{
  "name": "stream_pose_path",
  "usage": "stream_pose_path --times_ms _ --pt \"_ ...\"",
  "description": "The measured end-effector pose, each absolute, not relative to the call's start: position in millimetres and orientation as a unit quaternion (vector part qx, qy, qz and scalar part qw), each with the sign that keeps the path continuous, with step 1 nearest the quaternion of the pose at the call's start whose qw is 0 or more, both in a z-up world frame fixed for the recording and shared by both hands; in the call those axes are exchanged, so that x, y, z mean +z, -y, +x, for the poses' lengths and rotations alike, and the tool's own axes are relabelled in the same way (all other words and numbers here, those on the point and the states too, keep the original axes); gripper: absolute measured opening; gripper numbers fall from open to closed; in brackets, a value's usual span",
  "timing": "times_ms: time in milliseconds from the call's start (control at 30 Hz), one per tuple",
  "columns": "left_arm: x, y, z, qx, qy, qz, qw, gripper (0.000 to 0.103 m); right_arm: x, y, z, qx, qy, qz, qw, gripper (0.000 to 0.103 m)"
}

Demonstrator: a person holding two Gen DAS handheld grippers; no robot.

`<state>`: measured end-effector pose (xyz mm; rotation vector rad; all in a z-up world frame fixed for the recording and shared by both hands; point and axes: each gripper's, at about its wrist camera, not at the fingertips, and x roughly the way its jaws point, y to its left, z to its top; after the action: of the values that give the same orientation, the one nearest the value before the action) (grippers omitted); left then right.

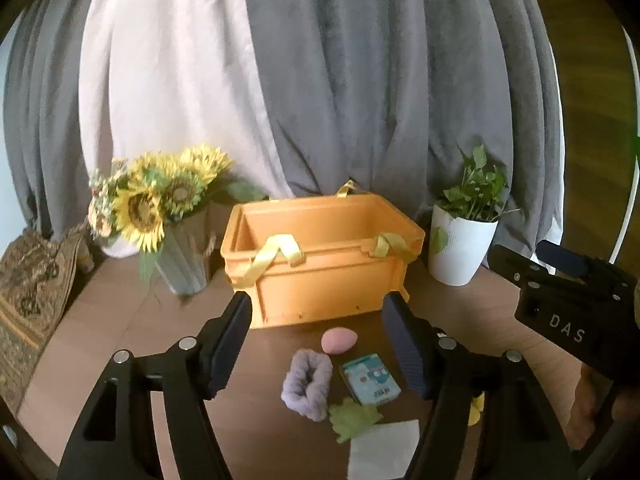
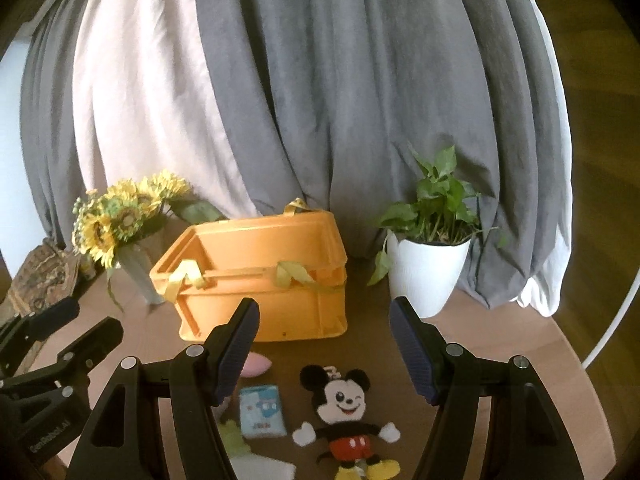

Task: Organize soft objects
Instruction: 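Move both open tools back toward the remaining toys on the table, then grasp the green frog-shaped plush with the left tool while the right tool grasps the Mickey plush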

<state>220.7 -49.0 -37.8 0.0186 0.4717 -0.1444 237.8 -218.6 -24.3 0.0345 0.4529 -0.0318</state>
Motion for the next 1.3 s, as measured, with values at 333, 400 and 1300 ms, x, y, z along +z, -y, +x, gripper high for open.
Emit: stream_pose_path --times_ms 333,400,1300 --pt "-68.0 68.4 205.3 -0.047 -0.272 -0.014 0.961 0.076 -54.2 233.5 229.2 0.019 -0.263 0.009 0.964 0.069" --pt "-75.2 73.2 204.3 -0.044 -0.281 -0.015 0.959 0.076 -62.5 238.1 229.6 0.022 -0.275 0.01 0.961 0.069" --pt "-162.5 94.7 237.8 0.0 -0.385 -0.052 0.921 0.076 -173.9 261.5 252.0 0.049 -0.408 0.027 0.911 0.068"
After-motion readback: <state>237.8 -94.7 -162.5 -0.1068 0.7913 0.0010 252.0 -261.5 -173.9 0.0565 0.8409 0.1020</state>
